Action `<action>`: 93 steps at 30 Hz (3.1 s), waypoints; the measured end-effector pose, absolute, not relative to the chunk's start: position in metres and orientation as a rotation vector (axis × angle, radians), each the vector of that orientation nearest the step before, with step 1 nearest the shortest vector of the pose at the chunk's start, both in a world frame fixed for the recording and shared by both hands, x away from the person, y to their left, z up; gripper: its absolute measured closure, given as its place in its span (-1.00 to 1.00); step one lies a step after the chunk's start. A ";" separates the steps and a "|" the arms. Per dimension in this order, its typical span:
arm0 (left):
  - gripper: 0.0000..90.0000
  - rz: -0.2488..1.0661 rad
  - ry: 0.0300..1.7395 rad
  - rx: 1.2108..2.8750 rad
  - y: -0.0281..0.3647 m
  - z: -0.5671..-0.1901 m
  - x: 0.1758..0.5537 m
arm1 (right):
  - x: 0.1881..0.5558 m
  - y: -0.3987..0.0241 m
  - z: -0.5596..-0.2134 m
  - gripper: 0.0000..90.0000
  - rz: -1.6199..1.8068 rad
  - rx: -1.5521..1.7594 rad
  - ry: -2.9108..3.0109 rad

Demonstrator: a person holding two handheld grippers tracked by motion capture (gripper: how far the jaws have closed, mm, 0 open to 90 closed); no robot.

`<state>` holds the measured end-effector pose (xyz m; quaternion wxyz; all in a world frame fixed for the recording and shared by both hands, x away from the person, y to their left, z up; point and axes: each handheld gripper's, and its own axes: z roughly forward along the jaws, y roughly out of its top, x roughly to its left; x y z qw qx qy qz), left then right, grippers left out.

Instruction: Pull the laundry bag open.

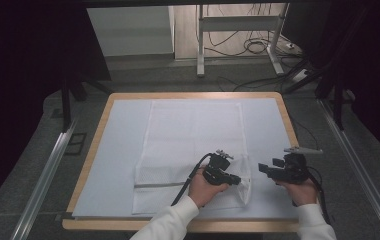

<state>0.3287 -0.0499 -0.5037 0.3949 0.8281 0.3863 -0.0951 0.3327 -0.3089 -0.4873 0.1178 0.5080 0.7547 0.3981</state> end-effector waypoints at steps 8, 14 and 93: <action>0.92 -0.240 0.983 2.081 -0.041 -0.500 0.330 | 0.333 -0.309 -0.485 -0.43 1.207 1.526 2.212; 0.92 -0.234 0.986 2.070 -0.034 -0.497 0.330 | 0.334 -0.308 -0.485 -0.47 1.237 1.562 2.209; 0.93 -0.256 0.995 2.079 -0.035 -0.512 0.326 | 0.347 -0.240 -0.510 0.95 1.219 1.491 2.493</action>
